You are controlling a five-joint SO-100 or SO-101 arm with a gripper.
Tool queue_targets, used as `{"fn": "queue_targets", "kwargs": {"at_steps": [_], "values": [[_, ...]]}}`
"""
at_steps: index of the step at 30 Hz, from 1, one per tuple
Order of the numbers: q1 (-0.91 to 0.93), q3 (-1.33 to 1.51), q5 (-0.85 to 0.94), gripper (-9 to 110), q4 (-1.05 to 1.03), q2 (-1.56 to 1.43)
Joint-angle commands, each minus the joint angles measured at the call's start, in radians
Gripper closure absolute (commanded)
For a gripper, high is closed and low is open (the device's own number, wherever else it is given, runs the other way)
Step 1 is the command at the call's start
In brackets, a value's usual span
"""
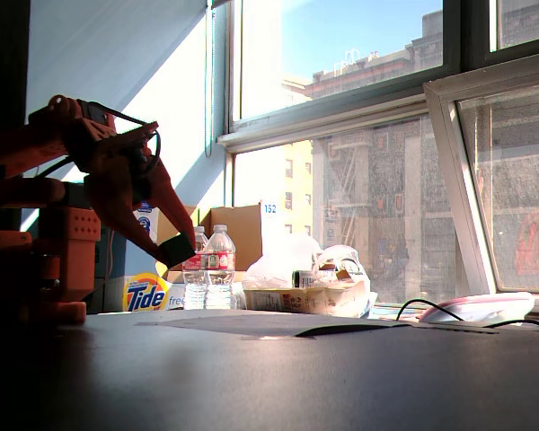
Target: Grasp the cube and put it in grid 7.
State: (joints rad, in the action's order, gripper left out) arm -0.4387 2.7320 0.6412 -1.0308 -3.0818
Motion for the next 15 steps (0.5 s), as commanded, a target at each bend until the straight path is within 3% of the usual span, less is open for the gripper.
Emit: {"fn": "queue_targets", "kwargs": {"at_steps": [1,8,15], "values": [[-0.247,-0.012,0.043,101,0.166,0.147],[-0.520,-0.267,0.147,101,0.482,0.750],[-0.586,-0.518,0.175,101,0.598,1.109]]}}
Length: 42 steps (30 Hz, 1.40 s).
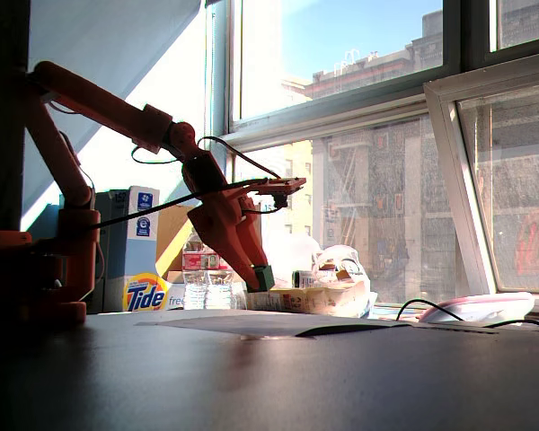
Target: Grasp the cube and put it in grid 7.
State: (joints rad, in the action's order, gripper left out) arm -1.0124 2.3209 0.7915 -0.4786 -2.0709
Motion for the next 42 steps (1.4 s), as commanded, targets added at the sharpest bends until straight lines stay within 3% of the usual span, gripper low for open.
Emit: {"fn": "queue_targets", "kwargs": {"at_steps": [1,6,11,17,22,31,37,40,42], "values": [[-0.011,-0.118,0.032,101,0.058,0.138],[0.006,-0.144,0.044,101,0.164,0.304],[0.005,-0.181,0.012,96,0.135,0.327],[0.003,-0.357,-0.109,83,-0.141,0.275],[0.011,-0.437,-0.098,78,-0.291,0.230],[0.110,-0.396,-0.130,81,-0.333,-0.069],[0.367,-0.287,-0.278,88,-0.465,-0.411],[0.512,-0.175,-0.420,101,-0.520,-0.580],[0.598,-0.101,-0.454,101,-0.578,-0.681]]}}
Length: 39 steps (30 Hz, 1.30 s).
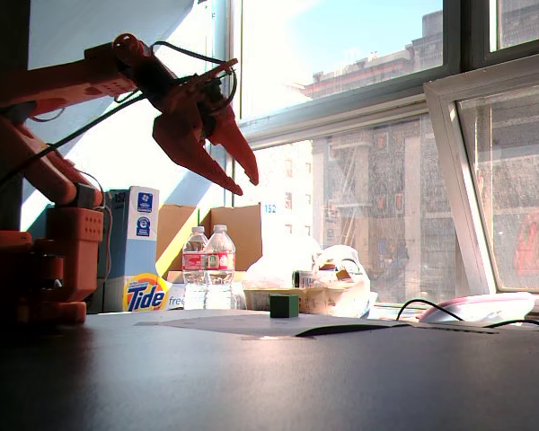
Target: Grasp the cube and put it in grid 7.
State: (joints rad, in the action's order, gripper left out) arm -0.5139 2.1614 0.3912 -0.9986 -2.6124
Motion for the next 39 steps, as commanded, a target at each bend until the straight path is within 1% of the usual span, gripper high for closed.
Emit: {"fn": "queue_targets", "kwargs": {"at_steps": [1,6,11,18,27,39], "values": [[0.144,0.097,-0.066,101,-0.084,-0.184],[0.351,0.304,-0.120,101,-0.160,-0.380],[0.459,0.525,-0.158,101,-0.178,-0.541],[0.520,0.721,-0.209,101,-0.124,-0.681],[0.561,0.905,-0.215,101,0.011,-0.690],[0.560,0.910,-0.210,101,0.026,-0.690]]}}
